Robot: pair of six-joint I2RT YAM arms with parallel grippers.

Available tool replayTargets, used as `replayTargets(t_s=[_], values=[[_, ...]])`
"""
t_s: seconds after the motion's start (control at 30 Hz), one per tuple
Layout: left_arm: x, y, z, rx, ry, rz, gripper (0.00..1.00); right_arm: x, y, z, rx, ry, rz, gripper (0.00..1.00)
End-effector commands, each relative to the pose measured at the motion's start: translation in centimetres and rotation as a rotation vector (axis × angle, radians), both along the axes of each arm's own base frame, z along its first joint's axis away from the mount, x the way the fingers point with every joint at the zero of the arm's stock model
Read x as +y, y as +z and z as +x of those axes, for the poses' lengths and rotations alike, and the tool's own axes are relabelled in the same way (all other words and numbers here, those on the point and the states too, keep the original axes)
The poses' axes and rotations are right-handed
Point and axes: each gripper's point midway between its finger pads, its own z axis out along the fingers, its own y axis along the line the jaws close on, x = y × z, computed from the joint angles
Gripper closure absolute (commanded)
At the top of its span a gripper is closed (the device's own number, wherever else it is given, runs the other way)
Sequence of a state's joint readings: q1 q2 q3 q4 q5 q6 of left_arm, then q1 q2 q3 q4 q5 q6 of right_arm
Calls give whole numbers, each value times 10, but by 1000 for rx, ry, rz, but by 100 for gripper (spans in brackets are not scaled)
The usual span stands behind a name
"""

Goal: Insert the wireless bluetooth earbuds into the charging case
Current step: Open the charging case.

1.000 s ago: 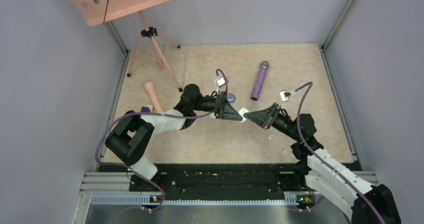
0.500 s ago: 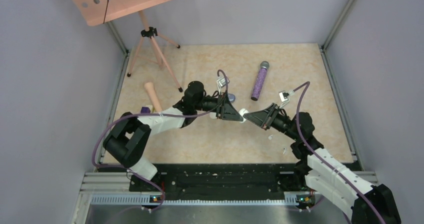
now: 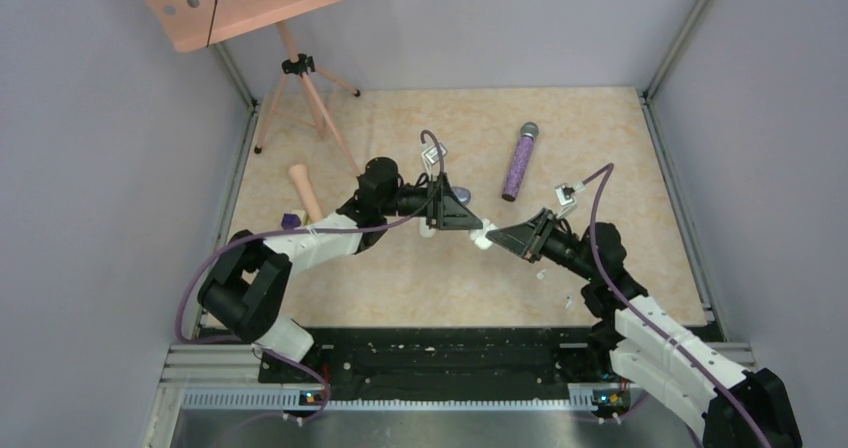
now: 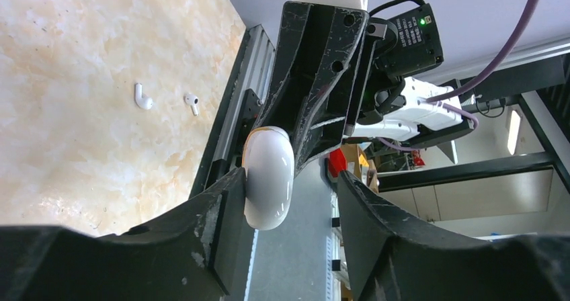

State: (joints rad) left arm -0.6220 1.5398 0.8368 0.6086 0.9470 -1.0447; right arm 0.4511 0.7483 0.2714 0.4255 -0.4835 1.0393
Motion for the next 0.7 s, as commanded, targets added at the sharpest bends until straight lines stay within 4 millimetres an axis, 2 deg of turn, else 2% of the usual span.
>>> replayTargets(t_s=[0.0, 0.1, 0.37, 0.67], values=[[0, 32, 1, -108, 5, -64, 44, 3, 22, 0, -65, 18, 18, 100], [1, 33, 0, -111, 6, -64, 48, 2, 19, 1, -54, 8, 11, 100], [8, 27, 6, -141, 73, 17, 47, 1, 17, 2, -49, 3, 4, 100], [10, 39, 6, -180, 80, 26, 47, 2, 17, 4, -44, 2, -7, 100]])
